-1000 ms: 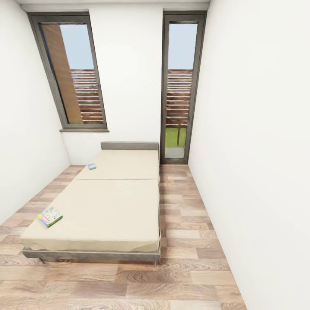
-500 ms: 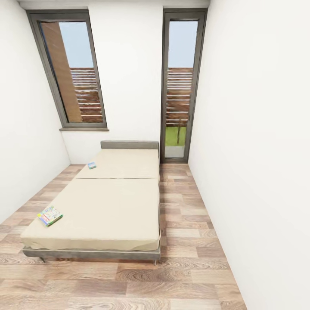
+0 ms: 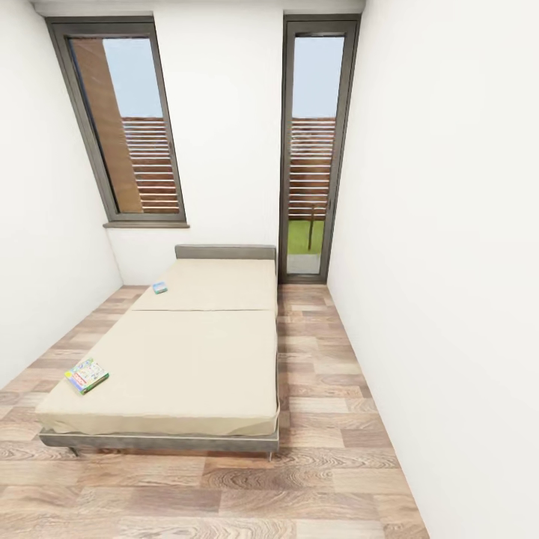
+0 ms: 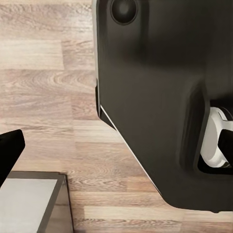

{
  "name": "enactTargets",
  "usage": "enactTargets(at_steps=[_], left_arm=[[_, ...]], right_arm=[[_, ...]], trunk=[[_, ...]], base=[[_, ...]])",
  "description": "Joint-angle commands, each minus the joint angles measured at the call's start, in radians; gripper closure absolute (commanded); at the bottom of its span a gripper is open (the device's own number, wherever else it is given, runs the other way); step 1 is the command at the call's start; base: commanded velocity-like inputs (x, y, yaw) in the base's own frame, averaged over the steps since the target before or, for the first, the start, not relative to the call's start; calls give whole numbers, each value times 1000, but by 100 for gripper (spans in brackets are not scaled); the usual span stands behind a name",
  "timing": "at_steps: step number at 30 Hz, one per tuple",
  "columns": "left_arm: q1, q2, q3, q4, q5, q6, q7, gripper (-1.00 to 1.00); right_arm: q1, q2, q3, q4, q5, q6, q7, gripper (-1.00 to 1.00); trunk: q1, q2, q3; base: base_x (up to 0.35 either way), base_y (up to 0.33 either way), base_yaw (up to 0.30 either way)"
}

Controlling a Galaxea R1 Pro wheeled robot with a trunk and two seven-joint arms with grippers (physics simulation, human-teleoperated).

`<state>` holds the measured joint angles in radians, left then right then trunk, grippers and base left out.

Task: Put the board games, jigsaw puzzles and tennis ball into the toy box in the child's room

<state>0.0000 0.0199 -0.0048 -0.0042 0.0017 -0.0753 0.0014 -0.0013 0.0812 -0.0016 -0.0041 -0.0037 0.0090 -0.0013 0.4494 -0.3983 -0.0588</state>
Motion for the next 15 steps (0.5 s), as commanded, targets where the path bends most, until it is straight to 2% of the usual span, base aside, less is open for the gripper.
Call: enactTargets(at_steps=[1, 8, 15], left_arm=[[0, 0, 0, 0, 0, -2, 0, -100], [0, -3, 1, 0, 1, -1, 0, -100], [0, -3, 2, 0, 1, -3, 0, -100]], right_arm=[[0, 0, 0, 0, 1, 1, 0, -100], [0, 0, 0, 0, 7, 0, 0, -100], [0, 1, 1, 0, 10, 0, 0, -100]], trunk=[[1, -2, -2], [1, -2, -2], [1, -2, -2]], base=[[0, 0, 0], [0, 0, 22], [0, 0, 218]])
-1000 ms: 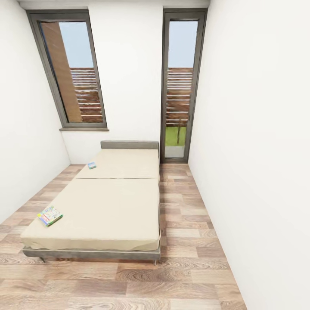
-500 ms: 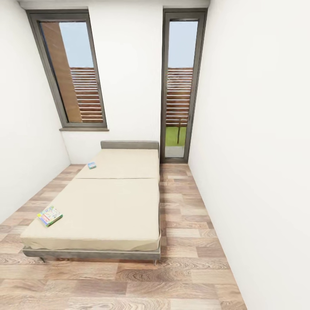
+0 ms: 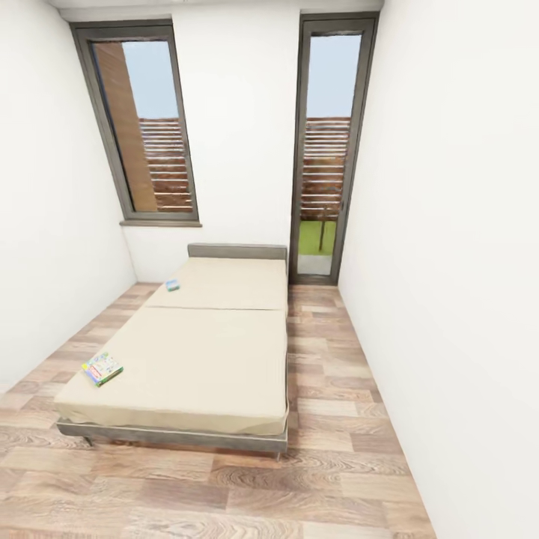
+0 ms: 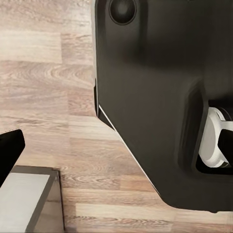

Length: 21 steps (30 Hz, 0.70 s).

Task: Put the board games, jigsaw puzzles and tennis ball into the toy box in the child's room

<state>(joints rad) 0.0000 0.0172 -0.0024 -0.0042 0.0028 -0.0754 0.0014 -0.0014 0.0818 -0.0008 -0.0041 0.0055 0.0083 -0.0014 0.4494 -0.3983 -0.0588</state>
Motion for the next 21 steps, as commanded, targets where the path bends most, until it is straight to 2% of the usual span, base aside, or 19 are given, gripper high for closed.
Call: enactTargets(at_steps=[1, 21], left_arm=[[0, 0, 0, 0, 0, -3, 0, -100], [-1, 0, 0, 0, -2, -5, 0, -100]], right_arm=[[0, 0, 0, 0, 1, 1, 0, -100], [0, 0, 2, 0, 5, 1, 0, -100]], trunk=[[1, -2, -2], [1, -2, -2]], base=[[0, 0, 261], [0, 0, 271]])
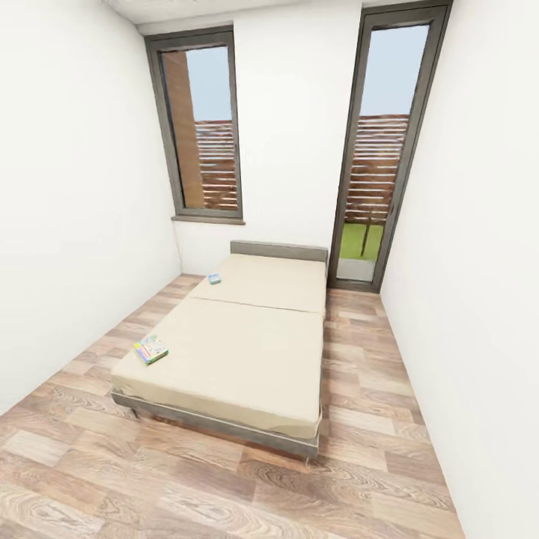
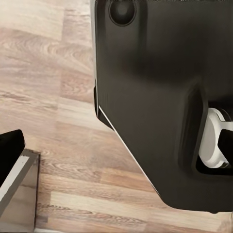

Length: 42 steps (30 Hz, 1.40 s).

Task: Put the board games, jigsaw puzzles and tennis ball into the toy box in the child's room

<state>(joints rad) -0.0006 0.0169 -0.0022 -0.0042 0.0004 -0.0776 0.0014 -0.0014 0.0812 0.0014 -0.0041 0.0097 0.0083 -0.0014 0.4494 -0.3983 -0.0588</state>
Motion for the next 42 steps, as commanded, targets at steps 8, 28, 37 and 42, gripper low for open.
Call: enactTargets(at_steps=[8, 28, 37, 42], left_arm=[[0, -1, 7, -1, 6, -5, 0, -100], [0, 1, 9, -4, 7, -7, 0, -100], [0, 3, 4, -5, 6, -7, 0, -100], [0, 1, 6, -4, 7, -7, 0, -100]], right_arm=[[0, 0, 0, 0, 2, 1, 0, -100], [0, -1, 3, 0, 4, 2, 0, -100], [0, -3, 3, 0, 4, 1, 0, -100], [0, -3, 3, 0, 4, 1, 1, -100]], trunk=[[1, -2, -2], [1, -2, -2], [1, -2, -2], [1, -2, -2]], base=[[0, 0, 272], [0, 0, 272], [0, 0, 272], [0, 0, 272]])
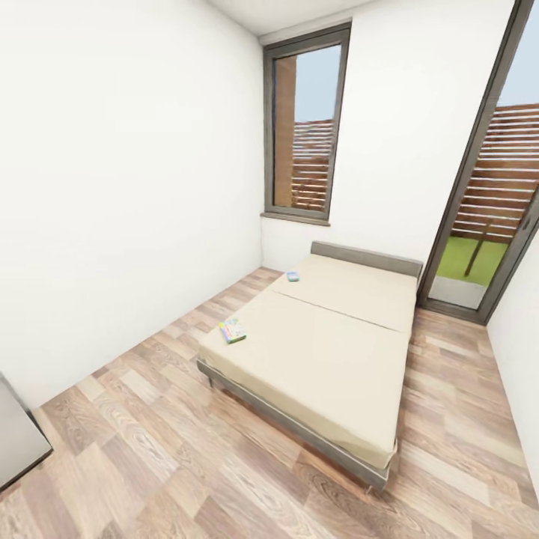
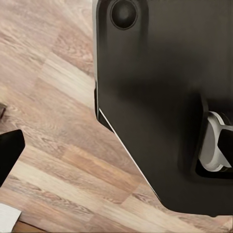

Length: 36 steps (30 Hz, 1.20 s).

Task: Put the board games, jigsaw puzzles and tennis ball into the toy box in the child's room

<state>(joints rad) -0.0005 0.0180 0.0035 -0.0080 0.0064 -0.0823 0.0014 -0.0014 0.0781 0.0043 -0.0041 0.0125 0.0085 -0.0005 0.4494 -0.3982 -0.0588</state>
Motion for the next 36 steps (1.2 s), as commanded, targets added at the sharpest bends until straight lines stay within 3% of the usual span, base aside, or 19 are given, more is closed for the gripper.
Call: enactTargets(at_steps=[1, 36], left_arm=[[0, 0, 0, -1, 1, -2, 0, -100], [0, 0, 2, -1, 1, -2, 0, -100]], right_arm=[[0, 0, 0, 0, 1, 1, 0, -100], [0, 2, 2, 0, 2, 2, -1, -100]], trunk=[[1, -2, -2], [1, -2, -2]], base=[[0, 0, 272], [0, 0, 272]])
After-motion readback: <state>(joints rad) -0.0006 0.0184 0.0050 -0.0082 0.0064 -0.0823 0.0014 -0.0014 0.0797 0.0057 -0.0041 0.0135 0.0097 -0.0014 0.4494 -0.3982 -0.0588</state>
